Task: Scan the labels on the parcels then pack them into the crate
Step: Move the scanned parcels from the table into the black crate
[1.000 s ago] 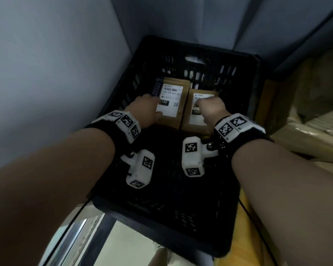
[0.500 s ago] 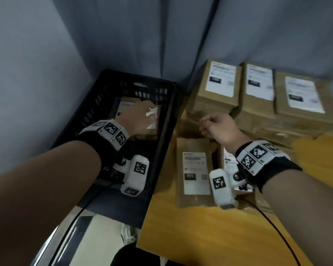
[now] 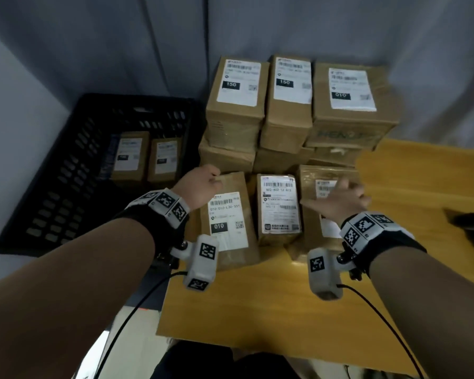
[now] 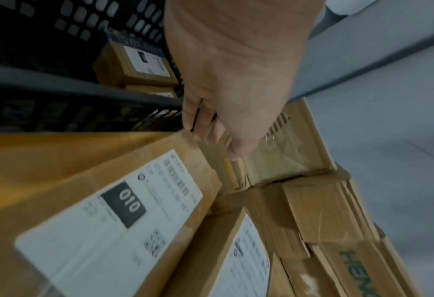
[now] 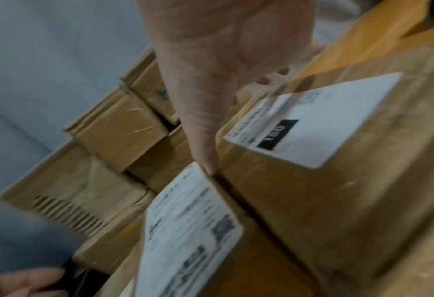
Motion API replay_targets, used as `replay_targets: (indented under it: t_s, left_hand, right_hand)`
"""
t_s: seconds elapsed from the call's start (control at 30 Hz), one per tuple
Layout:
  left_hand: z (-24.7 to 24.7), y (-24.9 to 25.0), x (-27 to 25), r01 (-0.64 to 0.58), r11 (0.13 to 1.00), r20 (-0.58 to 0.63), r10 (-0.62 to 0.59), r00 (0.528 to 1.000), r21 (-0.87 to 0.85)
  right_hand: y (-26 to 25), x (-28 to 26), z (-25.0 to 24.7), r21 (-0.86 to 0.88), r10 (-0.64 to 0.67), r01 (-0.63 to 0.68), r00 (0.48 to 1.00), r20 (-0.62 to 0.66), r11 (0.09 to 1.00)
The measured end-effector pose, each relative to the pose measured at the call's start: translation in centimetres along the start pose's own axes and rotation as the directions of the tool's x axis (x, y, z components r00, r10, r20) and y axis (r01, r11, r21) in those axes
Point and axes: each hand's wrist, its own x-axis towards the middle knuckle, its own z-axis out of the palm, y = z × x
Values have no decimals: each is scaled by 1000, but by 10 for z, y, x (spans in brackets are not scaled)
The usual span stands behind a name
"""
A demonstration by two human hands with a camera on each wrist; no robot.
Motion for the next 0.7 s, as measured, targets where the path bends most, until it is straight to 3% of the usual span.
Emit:
replay_targets:
  t_s: [0.1,0.2,0.3,0.4,0.47,0.57,0.7]
  left_hand:
    - [18,16,0,-20,1000,10,20,1000,-4]
    - [35,33,1,-62,998,-9,62,998,-21]
    - [52,53,3,-86,996,10,86,996,-11]
    - [66,70,7,-112,986,83,102,991,127]
    - [72,77,8,-121,959,134,88,987,256]
    - [75,76,8,-157,920,161,104,981,359]
    - [74,65,9,-186,920,150,141,978,344]
  right_hand:
    - [25,9,9,103,14,-25,994,111,994]
    - [40,9,12,230,-59,52,998,24,972]
    - [59,14,13,548,-35,57,998,-49,834]
    - [70,14,18,651,-46,-79,984,174,755]
    - [72,11,22,739,-50,-179,960,277,649]
    - [77,14,32,834,-76,-263,938,339,484]
    - [86,10,39,883,-117,-362,904,411,299]
